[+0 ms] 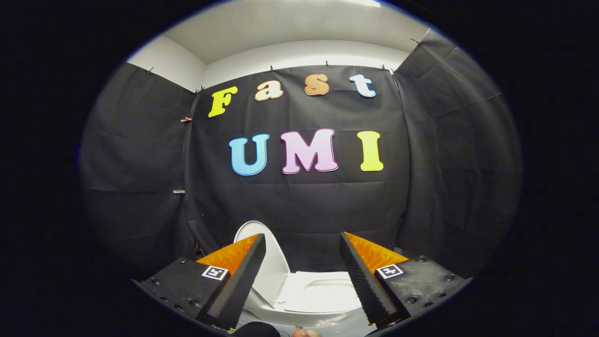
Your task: Open the toilet lid.
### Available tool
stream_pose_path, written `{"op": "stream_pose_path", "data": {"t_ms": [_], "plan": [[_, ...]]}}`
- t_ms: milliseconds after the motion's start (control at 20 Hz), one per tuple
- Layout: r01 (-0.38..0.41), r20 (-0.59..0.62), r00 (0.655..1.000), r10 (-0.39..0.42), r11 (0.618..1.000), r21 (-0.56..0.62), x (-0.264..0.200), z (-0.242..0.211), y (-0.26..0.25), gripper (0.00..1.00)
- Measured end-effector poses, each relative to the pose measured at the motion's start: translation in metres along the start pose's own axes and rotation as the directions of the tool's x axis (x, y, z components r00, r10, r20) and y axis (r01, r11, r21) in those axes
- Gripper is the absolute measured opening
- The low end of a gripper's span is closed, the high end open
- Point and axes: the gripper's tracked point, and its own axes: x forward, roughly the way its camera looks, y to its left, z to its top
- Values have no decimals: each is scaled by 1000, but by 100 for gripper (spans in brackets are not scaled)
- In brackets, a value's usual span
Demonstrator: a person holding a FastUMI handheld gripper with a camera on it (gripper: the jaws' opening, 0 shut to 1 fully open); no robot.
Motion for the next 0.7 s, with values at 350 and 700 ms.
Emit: {"op": "stream_pose_path", "data": {"t_ms": [350, 700], "plan": [[-1, 3, 1000, 1, 1000, -3, -2, 0, -1, 99], [-2, 7, 1000, 2, 1000, 0, -2, 1, -2, 99]]}}
